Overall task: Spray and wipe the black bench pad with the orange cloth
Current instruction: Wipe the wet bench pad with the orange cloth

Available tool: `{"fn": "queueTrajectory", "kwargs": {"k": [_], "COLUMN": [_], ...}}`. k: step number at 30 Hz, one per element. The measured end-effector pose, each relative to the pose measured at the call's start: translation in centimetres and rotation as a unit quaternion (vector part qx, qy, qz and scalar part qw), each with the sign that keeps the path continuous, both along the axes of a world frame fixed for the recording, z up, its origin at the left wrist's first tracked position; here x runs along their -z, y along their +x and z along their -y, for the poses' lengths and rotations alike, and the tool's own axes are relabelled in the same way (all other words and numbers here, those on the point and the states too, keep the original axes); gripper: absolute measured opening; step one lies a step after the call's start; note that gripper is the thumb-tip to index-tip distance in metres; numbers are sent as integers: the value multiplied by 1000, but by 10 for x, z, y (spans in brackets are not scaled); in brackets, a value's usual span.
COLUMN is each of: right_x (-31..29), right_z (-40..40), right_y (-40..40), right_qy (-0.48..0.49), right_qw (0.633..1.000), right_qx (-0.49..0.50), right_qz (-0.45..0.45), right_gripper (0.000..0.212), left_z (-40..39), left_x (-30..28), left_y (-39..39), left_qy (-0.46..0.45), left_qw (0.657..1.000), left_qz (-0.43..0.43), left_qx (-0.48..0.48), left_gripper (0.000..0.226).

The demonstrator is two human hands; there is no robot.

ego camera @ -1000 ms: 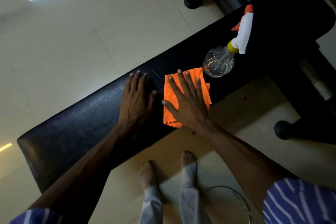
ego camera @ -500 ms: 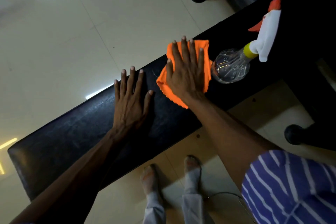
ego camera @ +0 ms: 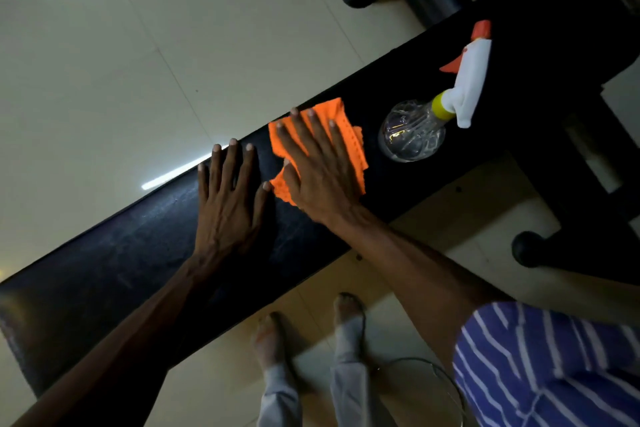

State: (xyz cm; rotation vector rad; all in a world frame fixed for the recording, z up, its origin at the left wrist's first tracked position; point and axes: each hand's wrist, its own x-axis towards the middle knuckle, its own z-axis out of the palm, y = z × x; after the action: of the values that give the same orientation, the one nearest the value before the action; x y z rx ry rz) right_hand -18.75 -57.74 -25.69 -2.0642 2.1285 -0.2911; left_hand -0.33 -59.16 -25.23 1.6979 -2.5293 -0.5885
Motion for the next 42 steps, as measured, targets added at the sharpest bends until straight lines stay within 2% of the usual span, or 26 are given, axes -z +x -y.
{"fn": "queueTrajectory", "kwargs": {"k": [2, 3, 8, 10, 13, 14, 16, 18, 19, 21, 23, 25, 26, 27, 32, 36, 39, 42], "right_x": [3, 5, 6, 9, 12, 13, 13, 10, 10, 12, 16, 18, 19, 19, 7, -7, -26, -52], "right_z": [-30, -41, -61, -78, -108, -113, -112, -104, -100, -102, -114, -121, -118, -111, -55, -48, -61, -77], "right_y": [-13, -17, 7, 24, 18, 11, 8, 30, 45, 70, 69, 44, 30, 19, 20, 21, 12, 3], "right_qy": [-6, -4, -14, -14, -21, -25, -34, -37, -37, -41, -32, -21, -16, -12, 16, 55, 70, 37], "right_qw": [1000, 1000, 977, 978, 992, 992, 977, 940, 929, 945, 982, 997, 999, 999, 991, 992, 988, 960], "right_qx": [-26, -8, 214, 207, 121, 121, 206, 336, 364, 317, 180, 61, 31, 28, 133, 112, 90, 145], "right_qz": [-6, -10, 4, 19, 38, 37, 41, 55, 59, 63, 57, 36, 23, 10, -15, -3, 101, 236], "right_gripper": [65, 65, 63, 64, 62, 61, 59, 60, 61, 61, 61, 62, 62, 61, 59, 62, 60, 43], "left_z": [-1, -4, -12, -12, -14, -16, -18, -17, -16, -13, -8, -5, -4, -4, -12, -15, -18, -20], "left_x": [-2, -3, 0, 2, 5, 6, 8, 9, 9, 8, 5, 3, 2, 1, -1, -6, -18, -36], "left_y": [-2, -3, -9, -11, -15, -17, -17, -16, -15, -11, -3, 11, 19, 29, 53, 53, 42, 21], "left_qy": [6, 9, 3, -4, -5, -6, -7, -8, -7, 4, 12, 8, 5, 4, 13, 32, 59, 62], "left_qw": [1000, 1000, 998, 996, 993, 993, 993, 993, 993, 993, 995, 997, 997, 997, 995, 995, 996, 994], "left_qz": [-13, -19, -25, -21, -12, -9, -6, -6, -9, -25, -40, -37, -31, -25, -7, -2, -37, -88], "left_qx": [-4, -6, 51, 92, 118, 118, 117, 118, 120, 118, 95, 72, 67, 69, 101, 97, 56, 33], "left_gripper": [67, 67, 65, 65, 65, 65, 64, 64, 64, 62, 61, 61, 61, 62, 64, 62, 60, 50]}}
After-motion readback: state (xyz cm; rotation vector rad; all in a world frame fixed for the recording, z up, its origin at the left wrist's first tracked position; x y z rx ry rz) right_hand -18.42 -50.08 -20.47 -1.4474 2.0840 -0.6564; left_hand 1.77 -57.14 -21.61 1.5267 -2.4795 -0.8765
